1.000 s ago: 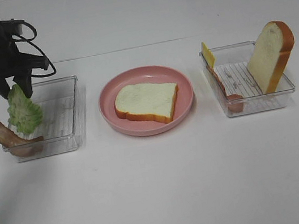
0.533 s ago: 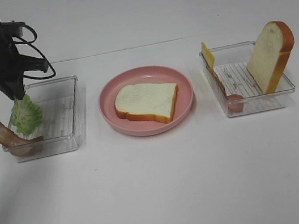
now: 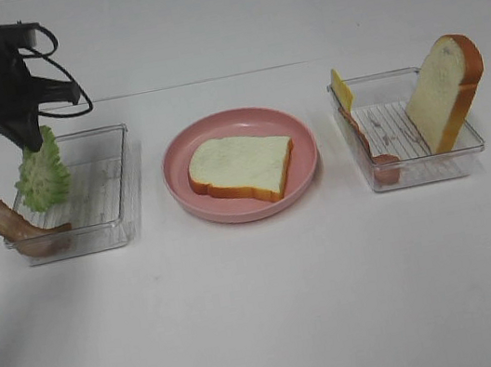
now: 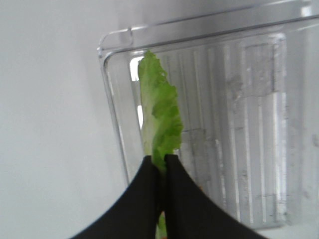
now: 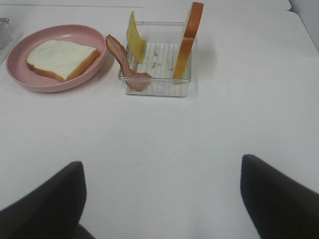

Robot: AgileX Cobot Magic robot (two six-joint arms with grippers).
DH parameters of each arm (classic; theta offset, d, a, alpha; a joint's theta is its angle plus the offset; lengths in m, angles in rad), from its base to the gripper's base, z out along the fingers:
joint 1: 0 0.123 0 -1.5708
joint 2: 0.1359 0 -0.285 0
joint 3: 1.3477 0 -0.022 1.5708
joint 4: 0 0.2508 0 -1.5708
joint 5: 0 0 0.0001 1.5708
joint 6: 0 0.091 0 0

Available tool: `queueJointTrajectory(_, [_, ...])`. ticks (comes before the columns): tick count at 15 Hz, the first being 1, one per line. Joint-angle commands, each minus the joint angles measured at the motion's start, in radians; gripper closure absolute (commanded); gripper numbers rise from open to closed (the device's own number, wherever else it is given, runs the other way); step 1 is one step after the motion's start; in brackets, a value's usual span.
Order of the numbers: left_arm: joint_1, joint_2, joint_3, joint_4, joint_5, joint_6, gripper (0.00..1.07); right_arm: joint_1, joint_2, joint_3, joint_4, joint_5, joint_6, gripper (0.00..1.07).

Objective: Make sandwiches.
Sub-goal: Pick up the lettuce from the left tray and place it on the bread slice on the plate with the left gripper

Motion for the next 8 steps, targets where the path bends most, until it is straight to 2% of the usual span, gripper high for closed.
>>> queueJointTrajectory(1, [-0.002, -0.058, -0.050, -0.159, -0.012, 0.078, 1.07, 0.000, -0.006, 0.003, -0.003, -0.010, -0.002, 0.27])
queueJointTrajectory(5, [-0.019, -0.054, -0.080, -0.541, -0.034, 0.231, 1.07, 0.000, -0.006, 0.003, -0.003, -0.010, -0.002, 0.27])
queueJointTrajectory(6, [-0.035, -0.052, -0.080, -0.601, -0.049, 0.254, 1.07, 0.000, -0.006, 0.003, -0.003, -0.010, -0.002, 0.27])
queueJointTrajectory(8, [-0.080, -0.035, -0.080, -0.653, -0.087, 0.271, 1.07, 0.000, -0.006, 0.003, -0.003, -0.010, -0.002, 0.27])
